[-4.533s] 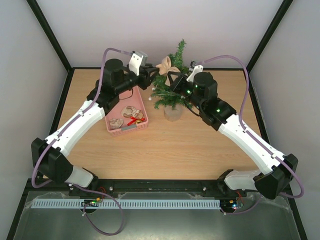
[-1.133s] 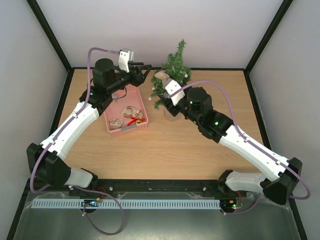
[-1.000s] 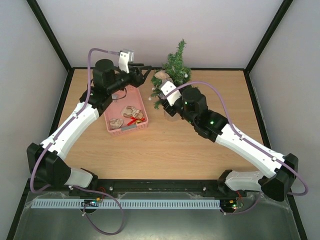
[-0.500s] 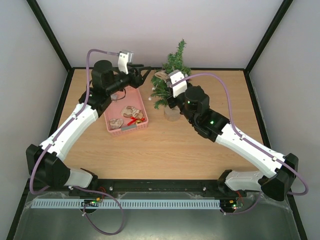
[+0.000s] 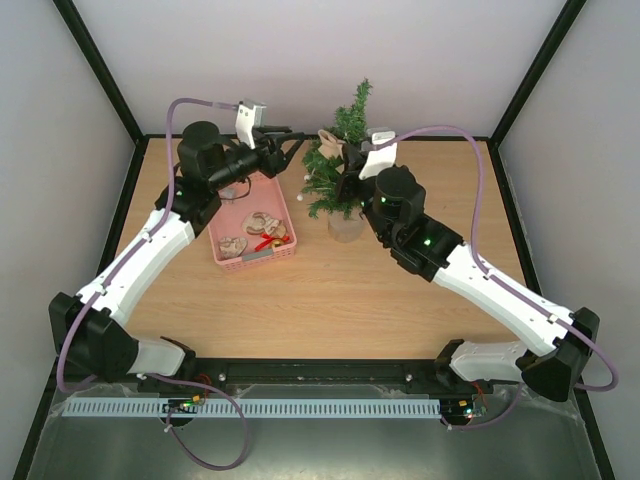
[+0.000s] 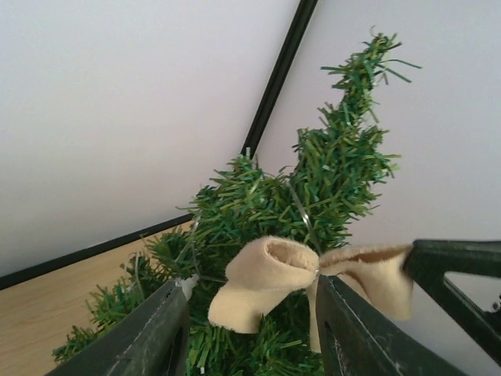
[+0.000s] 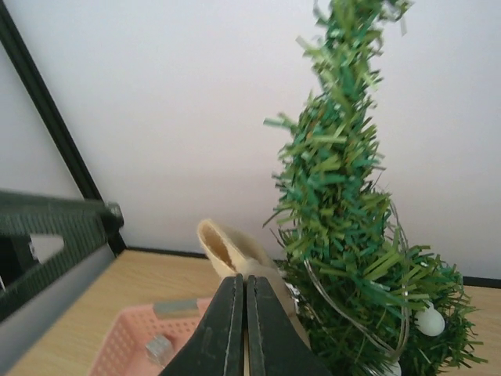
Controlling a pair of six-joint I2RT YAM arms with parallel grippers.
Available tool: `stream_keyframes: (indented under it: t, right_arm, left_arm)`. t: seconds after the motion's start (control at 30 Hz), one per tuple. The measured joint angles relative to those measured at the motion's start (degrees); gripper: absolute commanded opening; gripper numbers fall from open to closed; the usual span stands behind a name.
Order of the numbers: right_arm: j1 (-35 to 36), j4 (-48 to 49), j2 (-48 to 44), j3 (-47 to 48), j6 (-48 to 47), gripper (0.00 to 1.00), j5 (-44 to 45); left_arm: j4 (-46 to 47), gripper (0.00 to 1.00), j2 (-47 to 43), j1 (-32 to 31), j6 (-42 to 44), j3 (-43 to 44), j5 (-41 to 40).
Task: Decorate the small christmas tree
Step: Place the decoration item on the Christmas tree.
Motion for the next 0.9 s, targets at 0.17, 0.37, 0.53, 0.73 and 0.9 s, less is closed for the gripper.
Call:
stream_keyframes:
  t: [0.17,0.37,0.53,0.73,0.9]
  right_arm:
    - [0.0,0.6,0.0,0.7,8.1,0.02,1.5]
    - [-0.2,1.2,0.2,0.2,15.9,0.02,1.8]
    - [-0.5,2.4,0.3,-1.3,19.8,0.02,1.7]
    - [-0.9,2.6,0.3,-1.7,21.3,0.02,1.7]
    - [-1.4,2.8,0.3,-1.7,21.7,0.02,1.6]
  left_arm:
    - [1.9,0.45,0.0,0.0,0.1,-0.2,2.8]
    - [4.6,0.44,1.2,0.0,0.3,-0.2,5.7]
    - [5.4,0.45,4.2,0.0,2.0,-0.2,7.0]
    - [6.3,0.47,8.0,-0.1,5.2,-0.2,9.4]
    - [7.1,0.48,11.3,-0.2,6.4,0.2,10.7]
